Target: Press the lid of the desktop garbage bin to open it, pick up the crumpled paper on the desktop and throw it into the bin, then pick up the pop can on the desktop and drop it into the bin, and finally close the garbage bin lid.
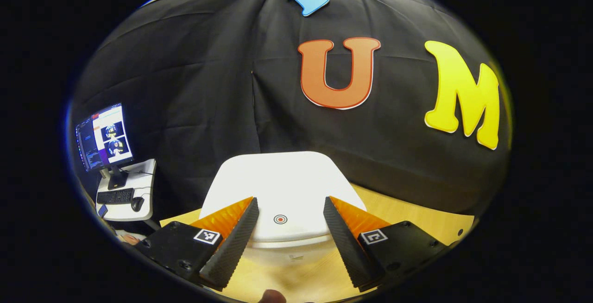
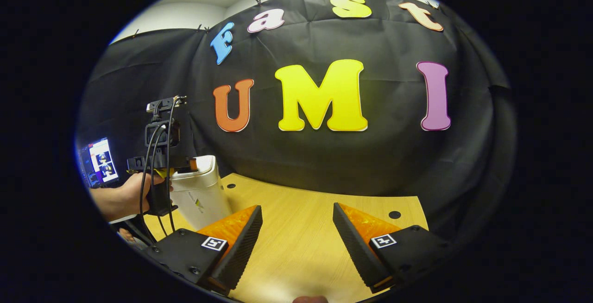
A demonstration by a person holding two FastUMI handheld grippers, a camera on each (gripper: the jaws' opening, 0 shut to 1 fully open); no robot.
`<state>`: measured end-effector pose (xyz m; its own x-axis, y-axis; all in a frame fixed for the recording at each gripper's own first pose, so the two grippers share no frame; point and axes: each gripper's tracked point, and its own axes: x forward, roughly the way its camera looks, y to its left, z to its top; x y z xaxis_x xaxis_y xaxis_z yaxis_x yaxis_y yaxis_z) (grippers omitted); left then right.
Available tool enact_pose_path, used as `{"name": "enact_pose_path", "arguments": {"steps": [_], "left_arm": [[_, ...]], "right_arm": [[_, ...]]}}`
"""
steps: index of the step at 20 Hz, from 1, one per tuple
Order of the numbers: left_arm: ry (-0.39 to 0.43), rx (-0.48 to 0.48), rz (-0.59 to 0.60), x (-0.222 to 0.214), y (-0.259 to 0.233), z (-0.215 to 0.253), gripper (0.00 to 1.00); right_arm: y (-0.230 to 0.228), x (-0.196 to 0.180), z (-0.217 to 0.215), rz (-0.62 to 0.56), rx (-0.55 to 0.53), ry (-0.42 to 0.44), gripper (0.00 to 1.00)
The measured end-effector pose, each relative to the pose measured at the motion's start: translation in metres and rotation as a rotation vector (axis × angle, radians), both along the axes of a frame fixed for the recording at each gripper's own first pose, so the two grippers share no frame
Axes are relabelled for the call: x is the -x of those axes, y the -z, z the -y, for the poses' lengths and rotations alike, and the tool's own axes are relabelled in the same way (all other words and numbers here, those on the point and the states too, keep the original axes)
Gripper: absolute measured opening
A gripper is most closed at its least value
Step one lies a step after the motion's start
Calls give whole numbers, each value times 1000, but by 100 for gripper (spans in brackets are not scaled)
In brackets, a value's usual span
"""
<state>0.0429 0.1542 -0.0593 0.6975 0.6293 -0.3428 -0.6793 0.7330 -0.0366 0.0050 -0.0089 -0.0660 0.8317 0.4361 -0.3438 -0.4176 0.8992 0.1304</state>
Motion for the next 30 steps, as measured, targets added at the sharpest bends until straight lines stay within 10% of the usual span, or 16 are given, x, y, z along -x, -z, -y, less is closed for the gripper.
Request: {"name": "enact_pose_path", "arguments": {"steps": [19, 30], "left_arm": [[101, -107, 51, 8, 0, 8, 94], [434, -221, 289, 9, -78, 86, 98]], "right_arm": [[-10, -3, -11, 18, -13, 67, 96], [-59, -11, 5, 186, -14, 219, 96]]}}
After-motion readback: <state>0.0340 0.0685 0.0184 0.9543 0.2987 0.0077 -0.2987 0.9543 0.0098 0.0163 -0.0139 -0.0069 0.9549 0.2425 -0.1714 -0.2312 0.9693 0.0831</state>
